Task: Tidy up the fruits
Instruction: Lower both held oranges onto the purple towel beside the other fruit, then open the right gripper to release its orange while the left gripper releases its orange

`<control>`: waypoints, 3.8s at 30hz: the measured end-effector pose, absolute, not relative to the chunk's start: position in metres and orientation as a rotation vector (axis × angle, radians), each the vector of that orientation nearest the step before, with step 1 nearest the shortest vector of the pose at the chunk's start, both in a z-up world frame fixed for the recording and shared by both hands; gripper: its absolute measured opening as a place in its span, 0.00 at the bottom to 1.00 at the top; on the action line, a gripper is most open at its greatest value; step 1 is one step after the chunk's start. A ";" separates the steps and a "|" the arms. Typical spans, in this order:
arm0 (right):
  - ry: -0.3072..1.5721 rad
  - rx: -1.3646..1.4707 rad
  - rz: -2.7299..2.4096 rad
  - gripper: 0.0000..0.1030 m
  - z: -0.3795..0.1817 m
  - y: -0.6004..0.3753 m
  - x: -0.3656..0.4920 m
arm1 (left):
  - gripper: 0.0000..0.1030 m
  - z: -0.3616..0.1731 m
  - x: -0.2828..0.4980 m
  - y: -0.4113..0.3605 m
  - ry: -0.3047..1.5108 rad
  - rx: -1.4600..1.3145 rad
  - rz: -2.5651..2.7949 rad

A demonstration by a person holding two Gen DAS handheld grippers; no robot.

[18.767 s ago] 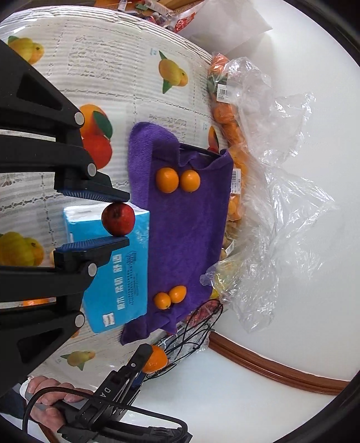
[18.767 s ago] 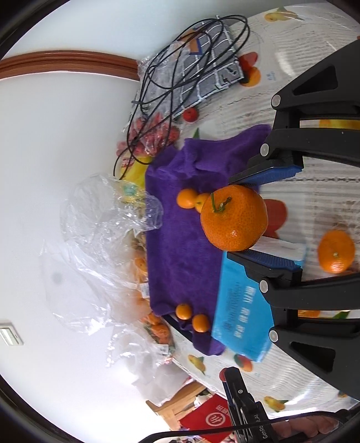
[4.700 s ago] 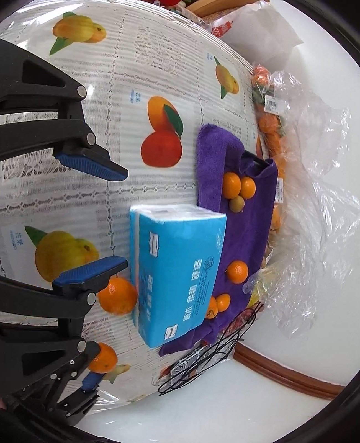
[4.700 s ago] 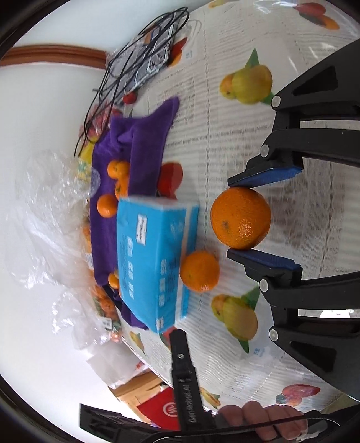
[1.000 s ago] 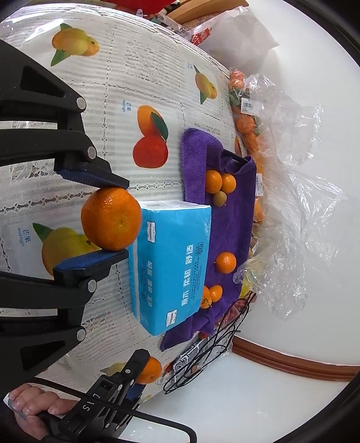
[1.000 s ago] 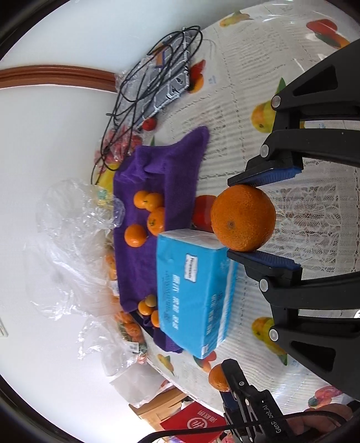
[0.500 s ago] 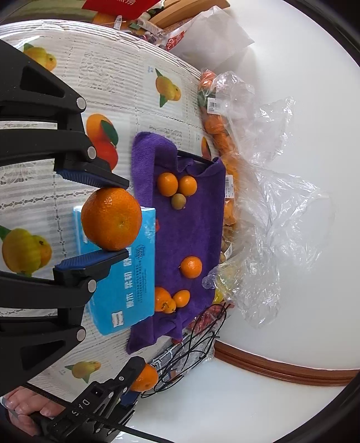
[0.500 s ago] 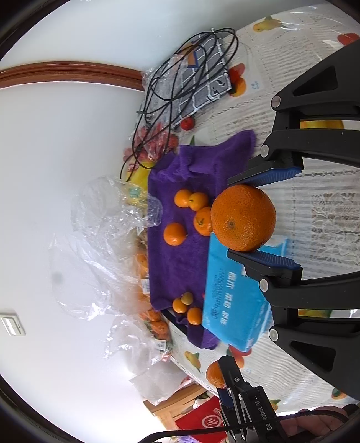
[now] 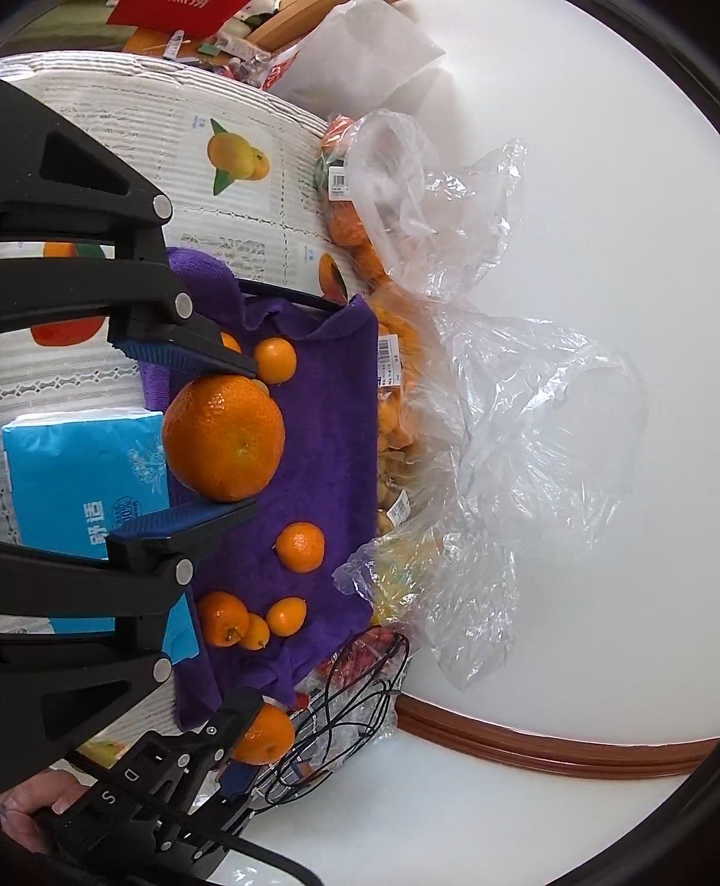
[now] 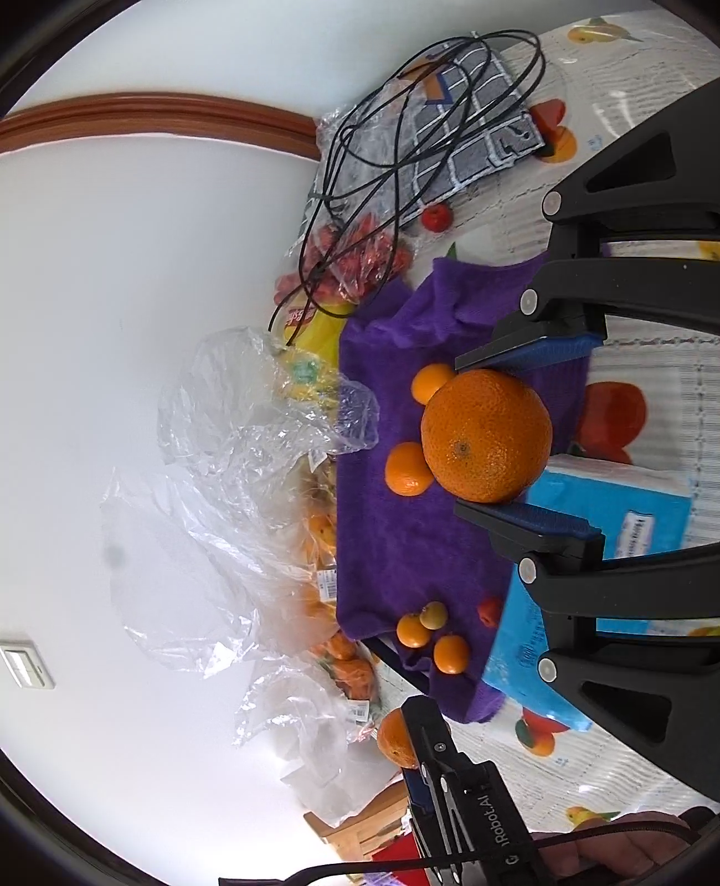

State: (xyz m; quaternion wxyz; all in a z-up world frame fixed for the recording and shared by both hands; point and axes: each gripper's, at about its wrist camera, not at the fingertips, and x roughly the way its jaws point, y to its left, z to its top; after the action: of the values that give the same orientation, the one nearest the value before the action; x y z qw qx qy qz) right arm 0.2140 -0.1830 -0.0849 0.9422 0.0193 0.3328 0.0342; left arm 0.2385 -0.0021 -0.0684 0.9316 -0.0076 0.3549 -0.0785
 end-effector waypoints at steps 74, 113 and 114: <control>0.771 0.040 0.091 0.44 -0.141 -0.199 0.277 | 0.40 -0.128 0.302 -0.014 0.892 -0.100 -0.153; 0.703 0.102 -0.023 0.57 -0.058 -0.212 0.188 | 0.75 -0.077 0.225 0.009 0.825 -0.144 -0.151; 0.700 0.095 -0.022 0.57 -0.056 -0.210 0.180 | 0.75 -0.073 0.218 0.008 0.819 -0.139 -0.152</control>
State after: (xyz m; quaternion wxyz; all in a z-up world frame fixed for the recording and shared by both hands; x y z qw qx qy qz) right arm 0.1805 -0.2096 -0.0560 0.9382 0.0466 0.3428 -0.0109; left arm 0.2177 0.0078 -0.0731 0.9121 -0.0674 0.3976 -0.0735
